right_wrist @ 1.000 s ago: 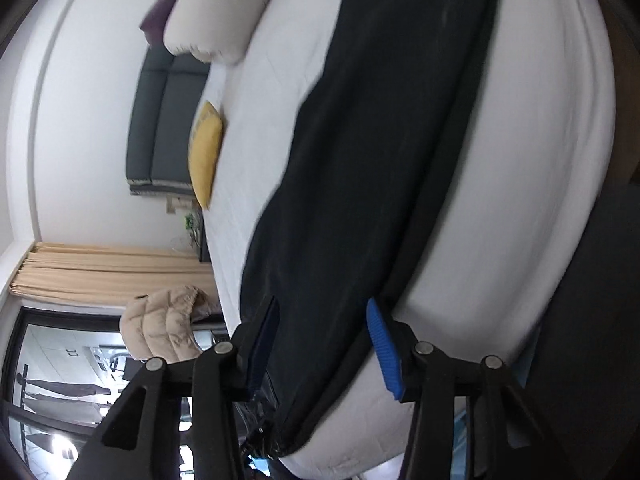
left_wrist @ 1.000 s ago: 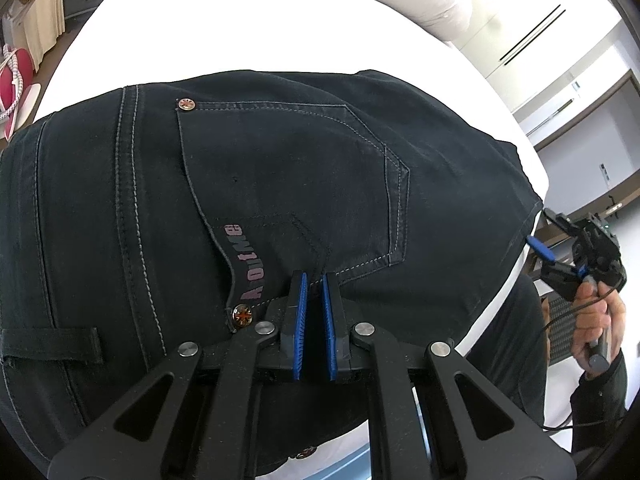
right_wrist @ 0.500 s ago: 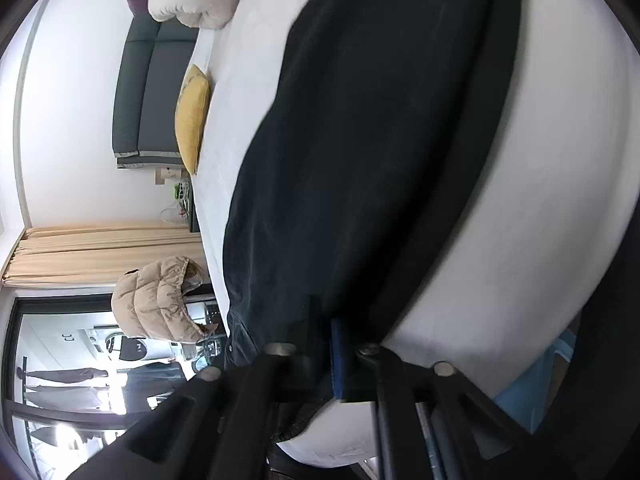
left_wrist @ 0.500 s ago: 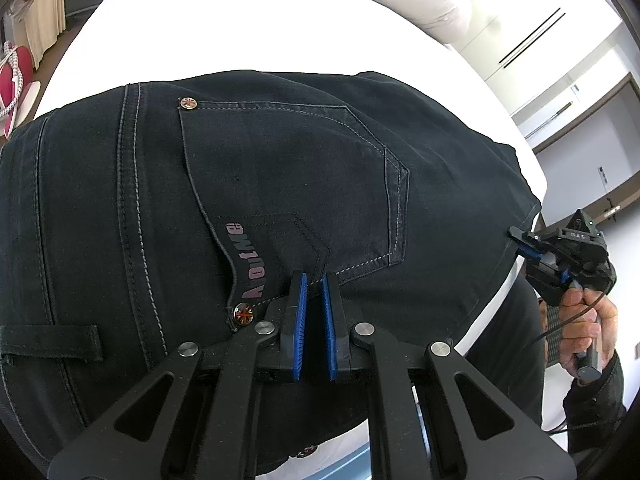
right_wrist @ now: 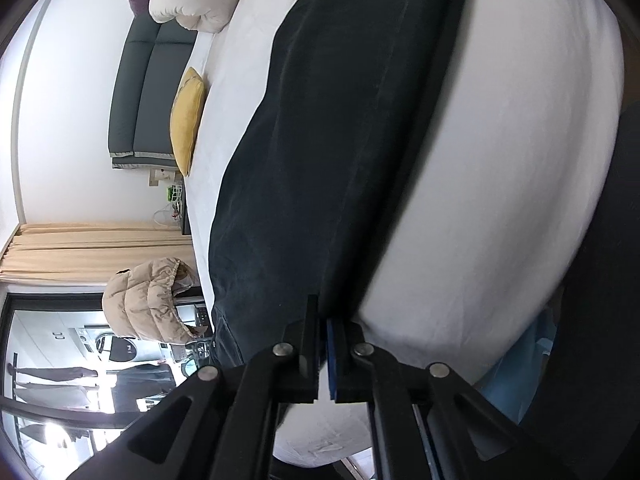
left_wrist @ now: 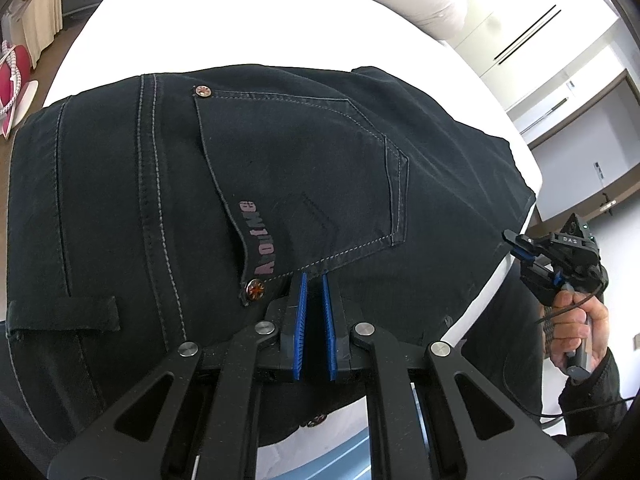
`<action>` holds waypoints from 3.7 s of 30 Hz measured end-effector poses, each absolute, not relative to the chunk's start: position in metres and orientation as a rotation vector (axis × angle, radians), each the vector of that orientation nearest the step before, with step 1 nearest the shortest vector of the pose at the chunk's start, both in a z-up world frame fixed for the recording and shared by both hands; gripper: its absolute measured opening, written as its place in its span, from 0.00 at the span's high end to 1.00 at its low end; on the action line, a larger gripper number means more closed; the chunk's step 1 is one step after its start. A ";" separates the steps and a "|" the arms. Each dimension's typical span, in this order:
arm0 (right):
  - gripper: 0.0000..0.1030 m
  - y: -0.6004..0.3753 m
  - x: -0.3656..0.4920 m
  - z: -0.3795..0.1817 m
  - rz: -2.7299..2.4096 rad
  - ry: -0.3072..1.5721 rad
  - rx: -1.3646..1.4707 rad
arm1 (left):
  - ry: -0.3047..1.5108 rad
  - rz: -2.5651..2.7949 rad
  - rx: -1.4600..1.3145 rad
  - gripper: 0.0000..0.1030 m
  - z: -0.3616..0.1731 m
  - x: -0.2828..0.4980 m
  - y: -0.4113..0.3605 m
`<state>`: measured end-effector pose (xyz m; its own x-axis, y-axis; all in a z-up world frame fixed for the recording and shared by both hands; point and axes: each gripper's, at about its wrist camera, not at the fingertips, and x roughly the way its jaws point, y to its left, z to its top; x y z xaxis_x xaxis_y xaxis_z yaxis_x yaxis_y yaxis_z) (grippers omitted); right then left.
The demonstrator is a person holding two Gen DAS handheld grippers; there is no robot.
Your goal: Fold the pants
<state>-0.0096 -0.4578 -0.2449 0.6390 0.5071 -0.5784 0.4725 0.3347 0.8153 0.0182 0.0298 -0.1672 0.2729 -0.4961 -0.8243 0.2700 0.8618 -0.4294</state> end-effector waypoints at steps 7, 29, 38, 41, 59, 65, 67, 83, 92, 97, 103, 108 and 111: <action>0.74 -0.439 0.003 -0.235 0.103 0.959 1.323 | 1.182 -0.523 -0.225 0.92 -0.169 0.016 0.033; 0.78 -0.379 0.016 -0.197 0.227 1.117 0.953 | 1.165 -0.488 -0.191 0.92 -0.145 0.025 0.032; 0.83 -0.345 0.129 -0.148 0.435 1.011 0.750 | 1.157 -0.486 -0.147 0.92 -0.156 0.086 -0.003; 0.84 -0.311 0.176 -0.175 0.516 1.134 0.744 | 1.183 -0.471 -0.183 0.92 -0.176 0.088 0.004; 0.95 -0.390 0.240 -0.227 0.137 0.960 0.958 | 1.154 -0.480 -0.246 0.92 -0.190 0.083 0.017; 0.95 -0.296 0.209 -0.230 0.472 1.081 0.959 | 1.163 -0.472 -0.219 0.92 -0.187 0.080 0.015; 0.96 -0.305 0.204 -0.247 0.417 1.124 0.962 | 1.164 -0.470 -0.206 0.92 -0.188 0.080 0.006; 1.00 -0.690 0.131 -0.250 -0.248 0.738 1.122 | 1.180 -0.435 -0.118 0.92 -0.187 0.078 -0.024; 0.90 -0.685 0.076 -0.194 -0.266 0.648 1.110 | 1.168 -0.429 -0.134 0.92 -0.189 0.077 -0.027; 0.90 -0.551 0.069 -0.221 0.165 0.839 1.109 | 1.163 -0.425 -0.140 0.92 -0.189 0.076 -0.025; 1.00 -0.535 0.072 -0.267 0.203 0.883 1.153 | 1.148 -0.436 -0.155 0.92 -0.186 0.069 -0.015; 1.00 -0.605 0.060 -0.263 -0.065 0.768 1.141 | 1.125 -0.451 -0.210 0.92 -0.185 0.063 -0.002; 1.00 -0.646 0.036 -0.245 -0.294 0.731 1.086 | 1.096 -0.423 -0.152 0.92 -0.176 0.047 0.006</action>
<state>0.0362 -0.6456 -0.2445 0.7338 0.1278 -0.6673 0.5539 0.4562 0.6964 0.0474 0.0062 -0.1756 0.3868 -0.4046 -0.8287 0.2563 0.9104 -0.3249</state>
